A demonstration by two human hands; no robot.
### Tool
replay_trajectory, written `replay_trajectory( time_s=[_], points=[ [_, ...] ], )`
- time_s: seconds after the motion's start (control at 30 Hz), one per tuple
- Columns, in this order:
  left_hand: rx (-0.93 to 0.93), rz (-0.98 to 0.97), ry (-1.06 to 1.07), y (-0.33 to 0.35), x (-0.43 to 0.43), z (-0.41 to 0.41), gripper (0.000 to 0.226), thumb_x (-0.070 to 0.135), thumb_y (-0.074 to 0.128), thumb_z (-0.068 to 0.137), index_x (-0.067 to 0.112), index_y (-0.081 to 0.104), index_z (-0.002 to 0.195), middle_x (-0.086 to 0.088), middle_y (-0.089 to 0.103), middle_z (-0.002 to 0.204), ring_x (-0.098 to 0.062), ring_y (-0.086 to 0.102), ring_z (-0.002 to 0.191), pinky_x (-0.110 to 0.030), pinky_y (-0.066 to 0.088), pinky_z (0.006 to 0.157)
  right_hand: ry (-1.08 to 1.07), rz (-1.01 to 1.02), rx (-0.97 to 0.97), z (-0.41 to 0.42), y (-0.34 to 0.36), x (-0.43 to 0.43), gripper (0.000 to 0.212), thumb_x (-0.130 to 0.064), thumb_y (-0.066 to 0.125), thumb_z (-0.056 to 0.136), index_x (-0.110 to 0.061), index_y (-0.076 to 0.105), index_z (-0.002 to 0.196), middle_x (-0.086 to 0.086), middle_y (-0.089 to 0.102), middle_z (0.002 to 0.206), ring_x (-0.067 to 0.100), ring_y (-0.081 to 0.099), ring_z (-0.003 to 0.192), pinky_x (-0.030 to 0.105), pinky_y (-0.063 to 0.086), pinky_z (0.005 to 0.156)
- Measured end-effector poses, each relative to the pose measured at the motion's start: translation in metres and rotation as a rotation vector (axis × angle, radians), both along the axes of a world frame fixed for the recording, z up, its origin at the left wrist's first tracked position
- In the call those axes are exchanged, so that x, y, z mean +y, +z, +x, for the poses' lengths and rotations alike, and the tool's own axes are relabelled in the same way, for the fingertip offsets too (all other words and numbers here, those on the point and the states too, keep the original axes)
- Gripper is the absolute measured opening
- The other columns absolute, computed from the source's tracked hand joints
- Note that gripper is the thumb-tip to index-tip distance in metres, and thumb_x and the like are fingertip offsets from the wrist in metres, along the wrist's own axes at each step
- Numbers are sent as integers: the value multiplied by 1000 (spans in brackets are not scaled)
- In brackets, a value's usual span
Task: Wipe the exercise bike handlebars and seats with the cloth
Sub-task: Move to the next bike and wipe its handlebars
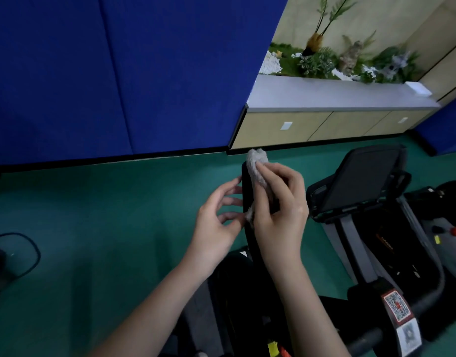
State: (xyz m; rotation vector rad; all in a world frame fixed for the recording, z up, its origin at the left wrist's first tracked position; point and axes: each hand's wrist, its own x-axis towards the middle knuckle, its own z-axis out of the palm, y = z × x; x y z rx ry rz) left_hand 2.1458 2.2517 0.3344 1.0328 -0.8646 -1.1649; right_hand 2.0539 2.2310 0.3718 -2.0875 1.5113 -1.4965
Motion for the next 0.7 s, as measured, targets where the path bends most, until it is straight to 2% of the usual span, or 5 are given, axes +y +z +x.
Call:
replay_trajectory(
  time_s=[0.17, 0.27, 0.4, 0.5, 0.7],
  points=[
    [38, 3, 25, -3, 1, -5, 55, -20, 57, 79, 28, 56, 108, 8, 64, 103, 2, 61, 89, -17, 51, 73, 147, 15, 154, -20, -8, 15, 24, -6, 58, 90, -7, 70, 111, -3, 52, 108, 21, 57, 100, 18, 42, 92],
    [70, 37, 69, -6, 5, -12, 47, -16, 58, 81, 25, 59, 105, 6, 65, 98, 2, 60, 83, -15, 50, 71, 199, -72, 204, -17, 5, 0, 20, 1, 62, 90, -1, 70, 108, 5, 59, 103, 24, 58, 96, 22, 44, 89],
    [96, 61, 123, -8, 11, -25, 32, -11, 62, 81, 13, 63, 103, 0, 67, 97, -6, 58, 83, -12, 48, 73, 421, -162, 331, -21, 15, -20, 15, 7, 62, 88, 5, 70, 101, 15, 65, 100, 26, 58, 97, 31, 46, 89],
    [153, 86, 201, -9, 16, -35, 34, -12, 60, 82, 20, 63, 94, 4, 66, 89, -3, 58, 79, -10, 47, 71, 572, -129, 450, -40, 9, -16, 19, 13, 64, 84, 6, 70, 100, 15, 66, 98, 25, 58, 99, 31, 46, 92],
    [198, 63, 271, -12, 20, -45, 27, -5, 67, 81, 18, 65, 95, 8, 68, 89, 3, 57, 71, -9, 46, 69, 715, -162, 417, -38, 40, -29, 15, 3, 61, 91, 3, 70, 102, 12, 67, 111, 26, 61, 104, 34, 45, 96]
  ],
)
